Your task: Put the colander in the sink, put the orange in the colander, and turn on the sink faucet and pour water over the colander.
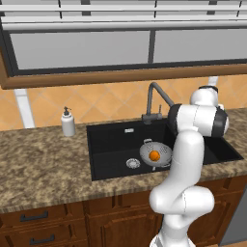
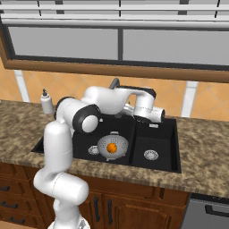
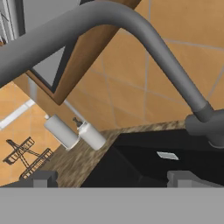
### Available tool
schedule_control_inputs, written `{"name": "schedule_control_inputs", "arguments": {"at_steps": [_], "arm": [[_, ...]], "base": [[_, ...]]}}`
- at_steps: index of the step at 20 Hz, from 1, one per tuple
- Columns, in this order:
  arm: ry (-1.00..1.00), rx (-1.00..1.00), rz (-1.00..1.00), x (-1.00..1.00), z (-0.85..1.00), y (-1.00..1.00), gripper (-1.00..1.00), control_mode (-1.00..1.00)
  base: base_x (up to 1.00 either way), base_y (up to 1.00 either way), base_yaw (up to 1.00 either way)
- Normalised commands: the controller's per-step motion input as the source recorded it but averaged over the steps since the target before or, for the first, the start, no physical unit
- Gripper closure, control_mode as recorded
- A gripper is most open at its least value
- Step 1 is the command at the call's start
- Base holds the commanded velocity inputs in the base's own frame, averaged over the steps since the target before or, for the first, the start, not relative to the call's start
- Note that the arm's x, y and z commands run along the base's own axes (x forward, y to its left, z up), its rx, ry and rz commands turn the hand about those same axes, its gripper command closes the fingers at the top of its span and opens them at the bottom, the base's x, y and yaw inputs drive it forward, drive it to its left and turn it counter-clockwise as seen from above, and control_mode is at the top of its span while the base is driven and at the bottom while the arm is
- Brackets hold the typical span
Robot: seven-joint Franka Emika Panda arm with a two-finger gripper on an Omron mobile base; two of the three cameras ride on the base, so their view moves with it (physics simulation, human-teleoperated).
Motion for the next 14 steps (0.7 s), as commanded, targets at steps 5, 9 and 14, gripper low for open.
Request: {"name": "schedule_control_inputs", "arguments": {"at_steps": [5, 9, 14], "arm": [[0.00, 0.00, 0.00, 0.24, -0.05, 0.15, -1.00, -1.00], [0.00, 0.00, 0.00, 0.18, -0.10, 0.00, -1.00, -1.00], [0.00, 0.00, 0.00, 0.22, -0.15, -0.01, -1.00, -1.00]], "base": [[0.00, 0.00, 0.00], [0.00, 0.00, 0.00], [0.00, 0.00, 0.00]]}}
